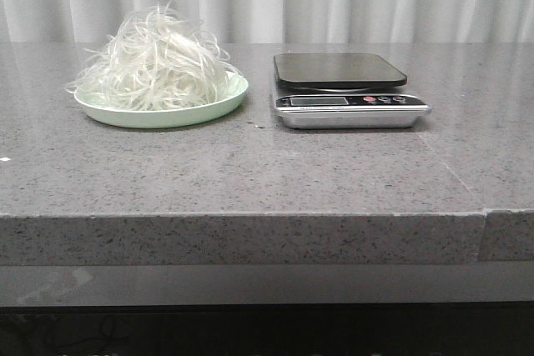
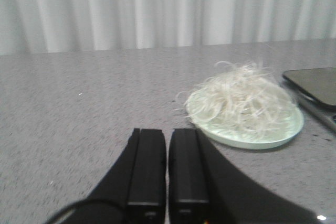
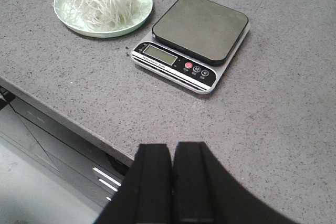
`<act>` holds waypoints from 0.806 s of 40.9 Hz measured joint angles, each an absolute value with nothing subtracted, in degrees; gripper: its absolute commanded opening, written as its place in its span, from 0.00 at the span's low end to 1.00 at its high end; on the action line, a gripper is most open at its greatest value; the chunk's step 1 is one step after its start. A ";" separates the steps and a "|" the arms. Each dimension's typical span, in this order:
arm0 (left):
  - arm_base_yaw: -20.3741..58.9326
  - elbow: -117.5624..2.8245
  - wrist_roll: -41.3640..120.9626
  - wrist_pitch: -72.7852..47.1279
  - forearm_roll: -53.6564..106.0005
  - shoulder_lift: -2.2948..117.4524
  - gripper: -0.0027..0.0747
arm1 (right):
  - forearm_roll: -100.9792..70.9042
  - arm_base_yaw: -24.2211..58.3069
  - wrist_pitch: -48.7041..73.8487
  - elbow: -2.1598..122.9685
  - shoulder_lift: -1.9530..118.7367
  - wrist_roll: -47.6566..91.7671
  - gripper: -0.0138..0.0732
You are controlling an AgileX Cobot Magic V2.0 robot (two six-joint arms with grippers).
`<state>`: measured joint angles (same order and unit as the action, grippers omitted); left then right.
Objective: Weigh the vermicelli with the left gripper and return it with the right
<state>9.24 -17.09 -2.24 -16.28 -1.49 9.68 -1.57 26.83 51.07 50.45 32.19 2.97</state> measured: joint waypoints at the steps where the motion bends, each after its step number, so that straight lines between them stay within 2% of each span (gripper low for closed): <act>1: 8.34 -15.18 -2.24 -15.21 -0.88 8.24 0.22 | -1.57 26.83 51.07 50.45 32.19 2.97 0.34; 13: 1.85 -0.10 -2.24 -3.38 2.74 -0.22 0.22 | -1.57 26.83 51.07 50.45 32.19 2.97 0.34; 33: 0.90 0.19 -2.24 0.63 -0.83 -0.22 0.22 | -1.57 26.83 51.16 50.45 32.19 2.97 0.34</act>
